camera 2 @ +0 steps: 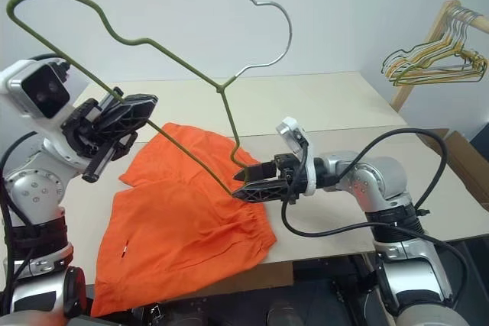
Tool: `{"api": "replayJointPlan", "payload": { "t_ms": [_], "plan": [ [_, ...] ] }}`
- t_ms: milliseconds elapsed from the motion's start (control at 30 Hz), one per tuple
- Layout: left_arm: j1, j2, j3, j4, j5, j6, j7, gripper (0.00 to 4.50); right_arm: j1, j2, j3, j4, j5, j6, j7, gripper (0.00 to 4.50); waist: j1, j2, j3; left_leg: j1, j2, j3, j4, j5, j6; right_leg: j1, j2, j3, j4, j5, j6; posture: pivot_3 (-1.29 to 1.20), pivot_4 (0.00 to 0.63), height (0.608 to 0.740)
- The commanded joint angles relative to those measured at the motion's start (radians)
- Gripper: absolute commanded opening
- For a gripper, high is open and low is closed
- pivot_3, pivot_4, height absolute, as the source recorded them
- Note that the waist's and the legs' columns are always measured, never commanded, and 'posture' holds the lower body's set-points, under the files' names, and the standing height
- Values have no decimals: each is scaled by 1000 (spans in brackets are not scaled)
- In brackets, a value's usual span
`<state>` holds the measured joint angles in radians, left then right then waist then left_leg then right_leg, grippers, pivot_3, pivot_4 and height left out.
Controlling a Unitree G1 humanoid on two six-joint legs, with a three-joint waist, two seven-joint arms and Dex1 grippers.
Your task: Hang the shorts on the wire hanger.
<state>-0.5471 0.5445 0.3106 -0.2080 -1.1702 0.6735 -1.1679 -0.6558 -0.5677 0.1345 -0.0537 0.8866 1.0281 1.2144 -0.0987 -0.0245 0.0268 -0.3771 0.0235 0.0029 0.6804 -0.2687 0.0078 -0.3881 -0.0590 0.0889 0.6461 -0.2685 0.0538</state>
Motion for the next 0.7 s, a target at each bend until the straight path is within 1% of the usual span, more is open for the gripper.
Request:
{"api": "replayJointPlan", "payload": {
  "t_ms": [33, 100, 200, 233, 267, 467, 500, 600, 700],
  "plan": [
    [-21, -7, 2, -20, 1, -29, 3, 0, -14, 15, -39, -33, 26, 3, -12, 4300, 0, 0, 0, 0, 0, 0, 0, 0, 0, 0, 0, 0, 0, 0, 0, -76, 0, 740],
    [-20, -12, -4, -21, 8, -38, 4, 0, -13, 24, -42, -37, 28, 4, -19, 3895, 0, 0, 0, 0, 0, 0, 0, 0, 0, 0, 0, 0, 0, 0, 0, -76, 0, 740],
    [-20, -17, -9, -18, 15, -47, 5, 0, -11, 34, -43, -40, 27, 0, -29, 2892, 0, 0, 0, 0, 0, 0, 0, 0, 0, 0, 0, 0, 0, 0, 0, -79, 0, 740],
    [-20, -19, -10, -17, 15, -48, 7, 0, -11, 37, -44, -40, 26, 0, -30, 2700, 0, 0, 0, 0, 0, 0, 0, 0, 0, 0, 0, 0, 0, 0, 0, -79, 0, 740],
    [-21, -20, -9, -15, 17, -50, 8, 0, -11, 40, -44, -39, 25, 0, -33, 2170, 0, 0, 0, 0, 0, 0, 0, 0, 0, 0, 0, 0, 0, 0, 0, -79, 0, 740],
    [-14, -18, -29, -12, 66, -46, 47, 0, -5, 53, -55, -38, 22, -9, -53, 204, 0, 0, 0, 0, 0, 0, 0, 0, 0, 0, 0, 0, 0, 0, 0, -78, 0, 740],
    [-7, -17, -37, -14, 81, -50, 49, 0, -3, 56, -58, -39, 22, -10, -55, 8, 0, 0, 0, 0, 0, 0, 0, 0, 0, 0, 0, 0, 0, 0, 0, -78, 0, 740],
    [14, -18, -65, -4, 129, -58, 68, 0, 0, 63, -66, -41, 22, -14, -59, 8, 0, 0, 0, 0, 0, 0, 0, 0, 0, 0, 0, 0, 0, 0, 0, -79, 0, 740],
    [31, -17, -88, 25, 166, -54, 91, 834, 5, 71, -76, -44, 28, -12, -74, 0, 0, 0, 0, 0, 0, 0, 0, 0, 0, 0, 0, 0, 0, 0, 0, -81, 0, 740]
  ]
}}
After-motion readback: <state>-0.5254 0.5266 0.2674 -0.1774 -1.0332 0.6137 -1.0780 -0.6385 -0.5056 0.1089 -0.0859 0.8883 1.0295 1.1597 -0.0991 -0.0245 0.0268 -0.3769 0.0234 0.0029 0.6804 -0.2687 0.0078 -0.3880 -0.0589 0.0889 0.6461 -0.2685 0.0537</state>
